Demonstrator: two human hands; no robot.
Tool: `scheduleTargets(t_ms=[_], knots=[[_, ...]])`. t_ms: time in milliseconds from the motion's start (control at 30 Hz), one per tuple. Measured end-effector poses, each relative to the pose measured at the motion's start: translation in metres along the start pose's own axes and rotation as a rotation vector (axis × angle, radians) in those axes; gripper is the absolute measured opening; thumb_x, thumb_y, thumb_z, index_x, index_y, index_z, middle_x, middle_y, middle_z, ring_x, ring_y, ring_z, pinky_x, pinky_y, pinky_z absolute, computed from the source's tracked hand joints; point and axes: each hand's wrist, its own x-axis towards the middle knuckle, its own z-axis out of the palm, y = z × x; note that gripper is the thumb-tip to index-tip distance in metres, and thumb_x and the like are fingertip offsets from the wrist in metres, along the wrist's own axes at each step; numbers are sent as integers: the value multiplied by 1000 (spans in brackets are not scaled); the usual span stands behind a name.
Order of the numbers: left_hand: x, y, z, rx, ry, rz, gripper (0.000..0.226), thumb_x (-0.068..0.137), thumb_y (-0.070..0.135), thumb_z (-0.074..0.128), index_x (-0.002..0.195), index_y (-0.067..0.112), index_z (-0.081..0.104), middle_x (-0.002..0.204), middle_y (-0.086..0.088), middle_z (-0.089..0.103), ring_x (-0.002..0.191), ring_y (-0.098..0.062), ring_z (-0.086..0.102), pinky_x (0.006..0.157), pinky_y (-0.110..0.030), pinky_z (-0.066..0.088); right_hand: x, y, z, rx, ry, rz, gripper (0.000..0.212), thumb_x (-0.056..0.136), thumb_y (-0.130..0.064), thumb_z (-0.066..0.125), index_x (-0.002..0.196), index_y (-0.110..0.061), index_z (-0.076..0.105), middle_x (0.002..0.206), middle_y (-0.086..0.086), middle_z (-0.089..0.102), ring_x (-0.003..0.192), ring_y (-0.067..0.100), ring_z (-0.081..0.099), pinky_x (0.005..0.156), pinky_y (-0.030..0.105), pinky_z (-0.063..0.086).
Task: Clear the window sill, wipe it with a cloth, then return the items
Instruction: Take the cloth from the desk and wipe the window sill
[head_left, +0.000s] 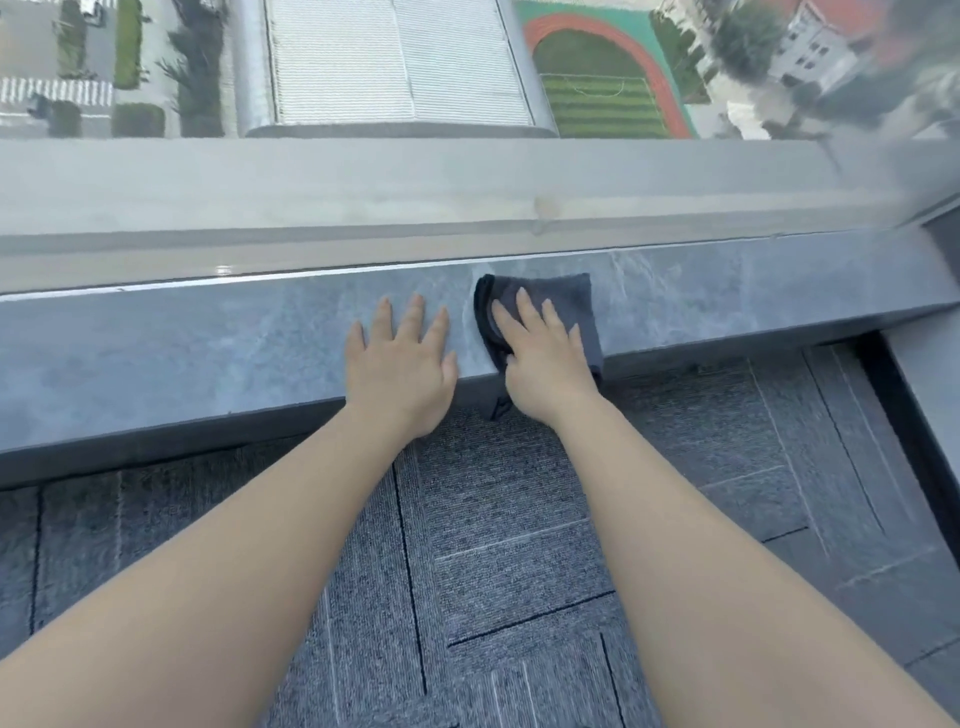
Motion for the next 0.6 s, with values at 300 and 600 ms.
scheduleTargets(t_ms=[300, 600], knots=[[-1, 14, 4, -16, 102, -41, 54, 97, 38, 18, 147, 20, 13, 160, -8, 3, 146, -32, 0, 118, -46, 3, 9, 45, -6, 11, 42, 135, 58, 97, -21, 21, 149, -26, -4, 159, 0, -14, 147, 23, -11, 117, 50, -6], [16, 79, 8, -38, 184, 23, 53, 98, 35, 22, 148, 22, 11, 160, -5, 4, 147, -28, 1, 119, -44, 4, 36, 91, -24, -5, 60, 81, 57, 97, -25, 21, 148, -28, -4, 159, -2, -15, 147, 22, -14, 115, 53, -9]])
